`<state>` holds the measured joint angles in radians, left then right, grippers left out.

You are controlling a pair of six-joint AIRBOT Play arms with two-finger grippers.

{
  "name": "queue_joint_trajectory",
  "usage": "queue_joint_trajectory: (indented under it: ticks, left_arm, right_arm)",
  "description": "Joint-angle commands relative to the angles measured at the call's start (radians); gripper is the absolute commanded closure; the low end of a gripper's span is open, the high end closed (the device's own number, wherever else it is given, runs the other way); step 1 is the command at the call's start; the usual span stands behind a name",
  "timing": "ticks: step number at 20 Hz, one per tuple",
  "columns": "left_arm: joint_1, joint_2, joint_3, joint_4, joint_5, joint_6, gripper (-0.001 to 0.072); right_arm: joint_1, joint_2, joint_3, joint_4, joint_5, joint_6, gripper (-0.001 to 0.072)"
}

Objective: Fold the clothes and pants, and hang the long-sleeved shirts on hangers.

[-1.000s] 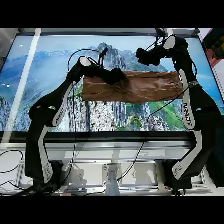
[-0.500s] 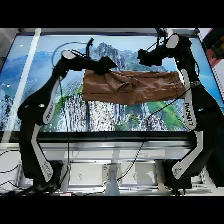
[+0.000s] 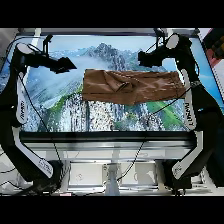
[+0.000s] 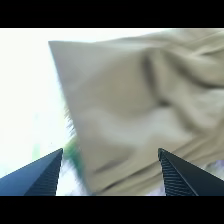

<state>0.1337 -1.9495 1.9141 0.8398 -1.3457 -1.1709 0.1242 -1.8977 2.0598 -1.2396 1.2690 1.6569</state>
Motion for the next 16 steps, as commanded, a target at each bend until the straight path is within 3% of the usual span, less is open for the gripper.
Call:
queue_joint_trajectory:
  ticks: [1,2,6,16]
  left_arm:
    - [0.041,-0.026,-0.098,0.037,-0.027,0.001,0.0038]
    - [0.032,-0.048,-0.11,0.013,-0.027,0.001,-0.0013]
    - [-0.021,-0.126,-0.11,-0.142,-0.015,0.035,-0.0013]
    - [-0.191,-0.156,-0.109,-0.083,0.161,0.027,-0.0004]
  right_arm:
    - [0.0,0.0,0.0,0.0,-0.001,-0.026,0.0671]
    - [0.0,0.001,0.0,0.0,-0.001,-0.027,0.067]
    - [0.0,0.0,0.0,0.0,-0.002,-0.029,0.067]
    - [0.005,0.001,0.0,0.023,-0.001,-0.029,0.067]
